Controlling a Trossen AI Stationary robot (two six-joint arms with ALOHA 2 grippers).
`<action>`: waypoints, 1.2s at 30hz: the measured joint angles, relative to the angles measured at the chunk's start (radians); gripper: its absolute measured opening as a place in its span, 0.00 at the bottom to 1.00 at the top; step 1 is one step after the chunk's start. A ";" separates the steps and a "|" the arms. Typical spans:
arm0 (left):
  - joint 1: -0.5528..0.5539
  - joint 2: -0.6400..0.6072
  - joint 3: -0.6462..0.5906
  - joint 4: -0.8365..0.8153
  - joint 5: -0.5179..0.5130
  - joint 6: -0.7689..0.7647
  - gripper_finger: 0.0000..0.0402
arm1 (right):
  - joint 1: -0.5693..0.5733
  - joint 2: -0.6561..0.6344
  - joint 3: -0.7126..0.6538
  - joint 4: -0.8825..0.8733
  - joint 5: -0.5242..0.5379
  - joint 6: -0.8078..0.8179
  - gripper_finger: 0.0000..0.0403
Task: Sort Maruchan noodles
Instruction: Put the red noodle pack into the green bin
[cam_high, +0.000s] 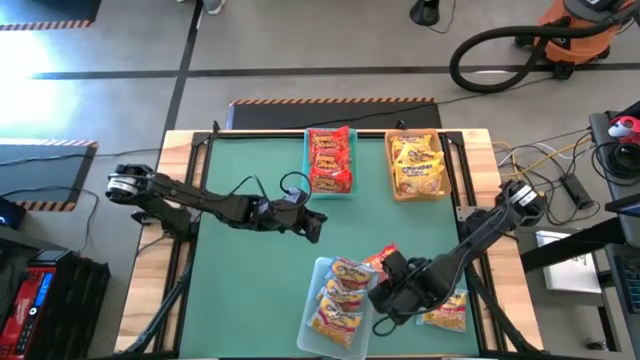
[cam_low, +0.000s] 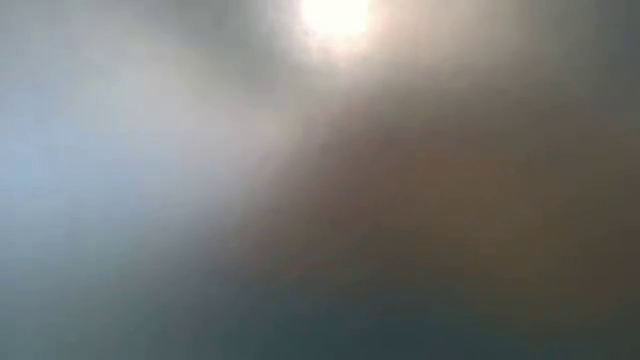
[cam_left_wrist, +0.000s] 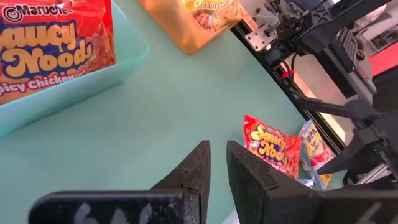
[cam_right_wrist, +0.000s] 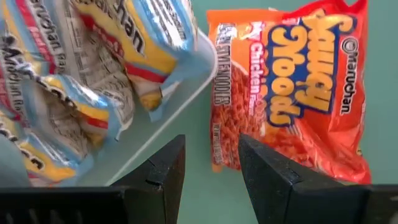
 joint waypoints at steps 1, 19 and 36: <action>0.000 0.000 0.000 0.001 0.000 0.000 0.09 | 0.000 0.004 0.000 -0.001 -0.005 0.000 0.35; -0.006 0.000 0.000 -0.006 0.003 -0.008 0.09 | 0.017 0.051 -0.148 -0.009 0.018 0.119 0.35; -0.006 0.000 0.000 -0.005 0.003 -0.008 0.09 | -0.074 0.052 -0.303 -0.019 0.396 -0.622 0.35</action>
